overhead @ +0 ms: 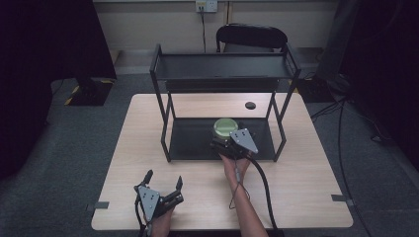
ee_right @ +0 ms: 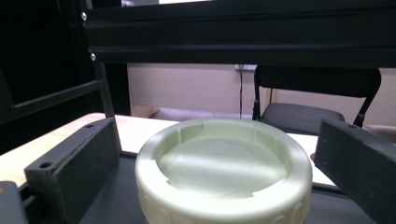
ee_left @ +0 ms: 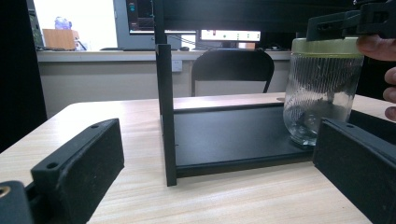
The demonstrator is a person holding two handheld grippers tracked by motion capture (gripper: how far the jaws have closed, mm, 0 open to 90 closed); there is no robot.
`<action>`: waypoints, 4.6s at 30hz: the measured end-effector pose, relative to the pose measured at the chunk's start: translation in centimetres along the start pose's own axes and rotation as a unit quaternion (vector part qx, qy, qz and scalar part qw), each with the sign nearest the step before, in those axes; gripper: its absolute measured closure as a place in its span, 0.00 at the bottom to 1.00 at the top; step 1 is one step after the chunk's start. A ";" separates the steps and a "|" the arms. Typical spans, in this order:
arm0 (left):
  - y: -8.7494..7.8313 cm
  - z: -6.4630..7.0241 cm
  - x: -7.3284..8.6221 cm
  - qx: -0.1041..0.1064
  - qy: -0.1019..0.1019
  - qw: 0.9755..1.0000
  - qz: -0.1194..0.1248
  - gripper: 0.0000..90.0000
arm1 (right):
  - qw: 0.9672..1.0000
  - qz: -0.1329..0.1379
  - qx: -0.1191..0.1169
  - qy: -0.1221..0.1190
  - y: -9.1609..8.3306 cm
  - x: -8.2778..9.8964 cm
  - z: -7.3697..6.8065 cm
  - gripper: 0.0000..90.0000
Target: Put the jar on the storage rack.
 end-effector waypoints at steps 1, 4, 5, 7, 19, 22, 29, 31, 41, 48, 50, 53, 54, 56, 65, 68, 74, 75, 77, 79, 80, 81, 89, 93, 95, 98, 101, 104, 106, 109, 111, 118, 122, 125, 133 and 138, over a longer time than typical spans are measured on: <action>0.0 0.0 0.0 0.000 0.000 1.000 0.000 0.02 | 1.000 0.000 0.001 0.000 -0.1 0.0 0.0 0.00; 0.0 0.0 0.0 0.000 0.000 1.000 0.000 0.02 | 1.000 -0.002 0.001 -0.002 -0.2 0.1 0.0 0.00; 0.0 0.0 0.0 0.000 0.000 1.000 0.000 0.02 | 1.000 -0.002 0.001 -0.001 -0.2 0.1 0.1 0.00; 0.0 0.0 0.0 0.000 0.000 1.000 0.000 0.02 | 1.000 -0.004 -0.001 0.003 -0.3 0.1 0.1 0.00; 0.0 0.0 0.0 -0.001 0.000 1.000 0.000 0.02 | 1.000 0.005 -0.002 0.008 -0.9 -0.2 0.2 0.00; 0.0 0.0 0.0 -0.001 0.000 1.000 0.000 0.02 | 1.000 0.007 -0.006 0.006 -1.0 -0.3 0.1 0.00; 0.0 0.0 0.0 -0.001 0.000 1.000 0.000 0.02 | 1.000 0.011 -0.012 -0.023 -1.4 -0.3 -0.4 0.00; 0.0 0.0 0.0 -0.001 0.000 1.000 0.000 0.02 | 1.000 0.011 -0.010 -0.028 -1.4 -0.3 -0.5 0.00; 0.0 0.0 0.0 -0.001 0.000 1.000 0.000 0.02 | 1.000 0.006 -0.007 -0.030 -1.9 -0.6 -0.6 0.00; 0.0 0.0 0.0 -0.001 0.000 1.000 0.000 0.02 | 1.000 0.000 -0.012 -0.023 -2.1 -0.6 -0.7 0.00; 0.0 0.0 0.0 -0.001 0.000 1.000 0.000 0.02 | 1.000 0.001 -0.014 -0.026 -2.1 -0.5 -0.8 0.00; 0.0 0.0 0.0 0.000 0.000 1.000 0.000 0.02 | 0.999 0.012 -0.012 -0.029 -2.4 -0.5 -0.8 0.00; 0.0 0.0 0.0 -0.001 0.000 1.000 0.000 0.02 | 0.999 0.011 -0.012 -0.030 -2.4 -0.4 -0.7 0.00; 0.0 0.0 0.0 -0.001 0.000 1.000 0.000 0.02 | 0.999 0.008 -0.011 -0.030 -2.5 -0.4 -0.6 0.00; 0.0 0.0 0.0 0.000 0.000 1.000 0.000 0.02 | 0.999 0.018 -0.005 -0.027 -3.1 -0.5 -0.1 0.00; 0.0 0.0 0.0 0.000 0.000 1.000 0.000 0.02 | 1.000 0.019 -0.005 -0.025 -3.3 -0.6 0.0 0.00; 0.0 0.0 0.0 -0.001 0.000 1.000 0.000 0.02 | 0.999 0.021 -0.002 -0.027 -3.7 -0.9 0.1 0.00; 0.0 0.0 0.0 0.000 0.000 1.000 0.000 0.02 | 0.999 0.022 -0.001 -0.026 -3.8 -1.0 0.2 0.00; 0.0 0.0 0.0 0.000 0.000 1.000 0.000 0.02 | 0.999 0.030 0.002 -0.026 -4.0 -1.1 0.2 0.00; 0.0 0.0 0.0 -0.001 0.000 1.000 0.000 0.02 | 0.999 0.042 0.010 -0.029 -4.3 -1.3 0.3 0.00; 0.0 0.0 0.0 -0.001 0.000 1.000 0.000 0.02 | 0.998 0.046 0.013 -0.030 -4.4 -1.4 0.3 0.00; 0.0 0.0 0.0 -0.001 0.000 1.000 0.000 0.02 | 0.998 0.049 0.013 -0.031 -4.5 -1.5 0.4 0.00; 0.0 0.0 0.0 -0.001 0.000 1.000 0.000 0.02 | 0.998 0.048 0.014 -0.024 -5.3 -1.5 0.9 0.02; 0.0 0.0 0.0 -0.001 0.000 1.000 0.000 0.02 | 0.999 0.049 0.006 -0.022 -5.5 -1.6 0.7 0.02; 0.0 0.0 0.0 -0.001 0.000 1.000 0.000 0.02 | 0.999 0.049 0.006 -0.018 -5.6 -1.7 0.7 0.02; 0.0 0.0 0.0 -0.001 0.000 1.000 0.000 0.02 | 0.999 0.051 0.004 -0.018 -5.8 -1.9 0.7 0.02; 0.0 0.0 0.0 -0.001 0.000 1.000 0.000 0.02 | 0.998 0.055 0.005 -0.017 -6.0 -2.1 0.8 0.02; 0.0 0.0 0.0 -0.001 0.000 1.000 0.000 0.02 | 0.998 0.061 0.006 -0.012 -6.3 -2.4 0.9 0.02; 0.0 0.0 0.0 -0.001 0.000 1.000 0.000 0.02 | 0.998 0.062 0.004 -0.012 -6.4 -2.5 0.9 0.02; 0.0 0.0 0.0 -0.001 0.000 1.000 0.000 0.02 | 0.998 0.064 0.003 -0.012 -6.6 -2.6 0.8 0.02; 0.0 0.0 0.0 -0.001 0.000 1.000 0.000 0.02 | 0.998 0.069 0.003 -0.007 -6.7 -2.6 0.8 0.02; 0.0 0.0 0.0 -0.001 0.000 1.000 0.000 0.02 | 0.998 0.068 0.003 0.005 -7.2 -2.5 1.1 0.02; 0.0 0.0 0.0 -0.001 0.000 1.000 0.000 0.02 | 0.998 0.068 0.006 0.007 -7.5 -2.5 1.2 0.02; 0.0 0.0 0.0 -0.001 0.000 1.000 0.000 0.02 | 0.998 0.069 0.009 0.011 -7.6 -2.5 1.4 0.02; 0.0 0.0 0.0 -0.001 0.000 1.000 -0.001 0.02 | 0.997 0.074 0.014 0.006 -8.2 -2.5 1.7 0.00; 0.0 0.0 0.0 -0.001 0.001 1.000 -0.001 0.02 | 0.997 0.082 0.012 0.000 -8.5 -2.6 1.7 0.00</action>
Point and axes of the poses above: each handheld gripper's, and its own axes: y roughly forward along the jaws, x roughly out of its underside, z roughly to its right, the point moved 3 cm from there along y, roughly forward along the jaws, and after that the axes turned 13 degrees about z, right-handed, at the moved point
